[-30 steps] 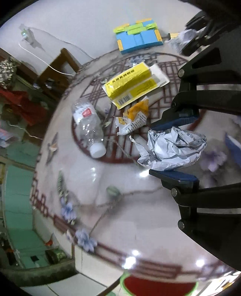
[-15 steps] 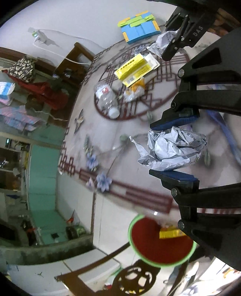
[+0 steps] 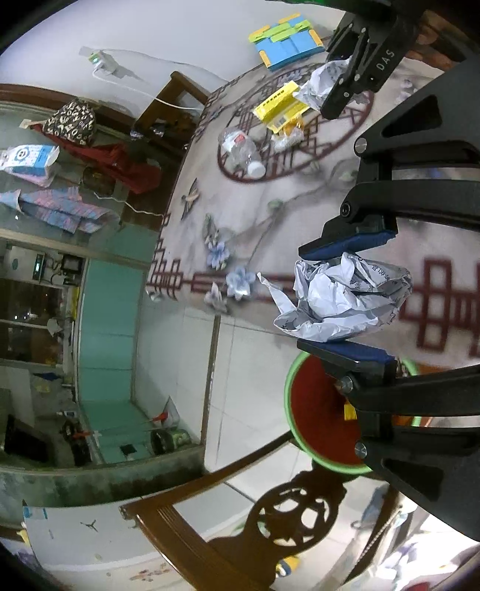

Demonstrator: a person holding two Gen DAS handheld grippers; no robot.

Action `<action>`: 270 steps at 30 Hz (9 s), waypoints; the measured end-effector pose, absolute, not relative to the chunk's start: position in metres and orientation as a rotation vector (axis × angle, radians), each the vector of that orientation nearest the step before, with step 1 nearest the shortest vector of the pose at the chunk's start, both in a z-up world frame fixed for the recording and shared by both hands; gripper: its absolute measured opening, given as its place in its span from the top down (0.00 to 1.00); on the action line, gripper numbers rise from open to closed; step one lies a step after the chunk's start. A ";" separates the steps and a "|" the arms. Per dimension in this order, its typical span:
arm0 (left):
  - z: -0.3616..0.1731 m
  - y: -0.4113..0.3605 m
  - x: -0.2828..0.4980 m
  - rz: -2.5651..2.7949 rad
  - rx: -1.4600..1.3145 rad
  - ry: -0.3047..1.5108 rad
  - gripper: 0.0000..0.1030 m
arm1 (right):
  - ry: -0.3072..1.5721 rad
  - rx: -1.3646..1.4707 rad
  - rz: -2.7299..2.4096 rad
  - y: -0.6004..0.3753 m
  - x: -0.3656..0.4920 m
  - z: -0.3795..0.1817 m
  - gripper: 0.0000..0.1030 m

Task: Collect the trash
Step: 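Carry both crumpled papers over the red bucket and open both grippers, then grasp yellow-orange snack wrapper with left gripper while right gripper grasps yellow medicine box, then carry wrapper and yellow box over the red bucket and release both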

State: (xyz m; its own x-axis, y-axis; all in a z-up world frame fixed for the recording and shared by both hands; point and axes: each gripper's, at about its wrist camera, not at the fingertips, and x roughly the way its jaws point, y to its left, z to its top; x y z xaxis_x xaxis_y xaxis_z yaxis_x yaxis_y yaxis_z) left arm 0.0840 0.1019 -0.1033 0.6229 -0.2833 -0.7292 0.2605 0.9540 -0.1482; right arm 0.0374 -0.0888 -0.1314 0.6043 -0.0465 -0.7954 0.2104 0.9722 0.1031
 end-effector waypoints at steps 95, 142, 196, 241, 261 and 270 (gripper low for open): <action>-0.192 0.269 0.153 -0.102 -0.130 1.061 0.25 | 0.971 0.132 0.282 0.114 0.153 -0.155 0.33; -0.165 -0.147 0.086 -0.428 0.034 1.114 0.16 | 0.856 0.496 -0.144 -0.371 -0.006 -0.168 0.66; -0.150 -0.110 0.049 -0.382 0.087 1.052 0.70 | 0.898 0.429 -0.080 -0.304 -0.036 -0.151 0.66; -0.187 -0.066 0.041 -0.294 -0.023 1.151 0.73 | 1.004 0.422 -0.116 -0.305 -0.018 -0.174 0.73; -0.160 0.001 0.045 -0.208 -0.090 1.079 0.73 | 0.947 0.415 0.015 -0.253 0.002 -0.141 0.75; -0.156 0.058 0.059 -0.177 -0.123 1.052 0.73 | 0.973 0.372 0.040 -0.202 0.029 -0.142 0.75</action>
